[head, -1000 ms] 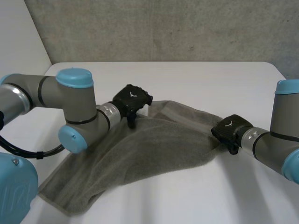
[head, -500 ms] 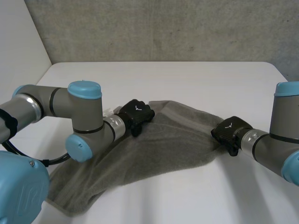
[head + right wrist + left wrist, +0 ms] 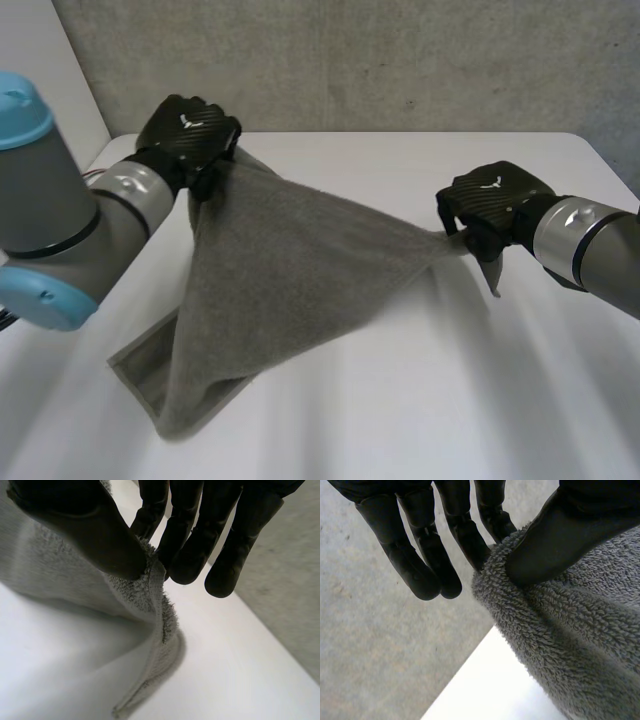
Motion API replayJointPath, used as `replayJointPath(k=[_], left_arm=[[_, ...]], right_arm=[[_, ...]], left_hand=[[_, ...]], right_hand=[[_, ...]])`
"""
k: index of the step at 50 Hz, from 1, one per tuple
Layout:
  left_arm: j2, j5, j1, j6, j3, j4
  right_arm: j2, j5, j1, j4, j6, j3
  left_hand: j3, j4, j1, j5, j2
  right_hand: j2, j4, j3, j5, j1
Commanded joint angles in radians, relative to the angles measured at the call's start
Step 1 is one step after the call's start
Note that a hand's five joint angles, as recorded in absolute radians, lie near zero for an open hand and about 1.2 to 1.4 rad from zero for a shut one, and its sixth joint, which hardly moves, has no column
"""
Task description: Fold the towel.
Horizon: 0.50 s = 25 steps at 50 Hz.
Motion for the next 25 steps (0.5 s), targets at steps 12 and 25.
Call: replayJointPath(k=[12, 25], left_arm=[[-0.232, -0.024, 0.047, 0.105, 0.109, -0.245], [-0.127, -0.087, 0.041, -0.121, 0.417, 0.338]], right_arm=[[0.37, 0.1, 0.138, 0.199, -0.152, -0.361], [0.215, 0.244, 0.171, -0.708, -0.148, -0.496]], left_hand=[[-0.148, -0.124, -0.038, -0.268, -0.085], [-0.148, -0.124, -0.038, -0.268, -0.085]], right_hand=[[0.098, 0.057, 0.065, 0.056, 0.074], [0.098, 0.057, 0.065, 0.056, 0.074]])
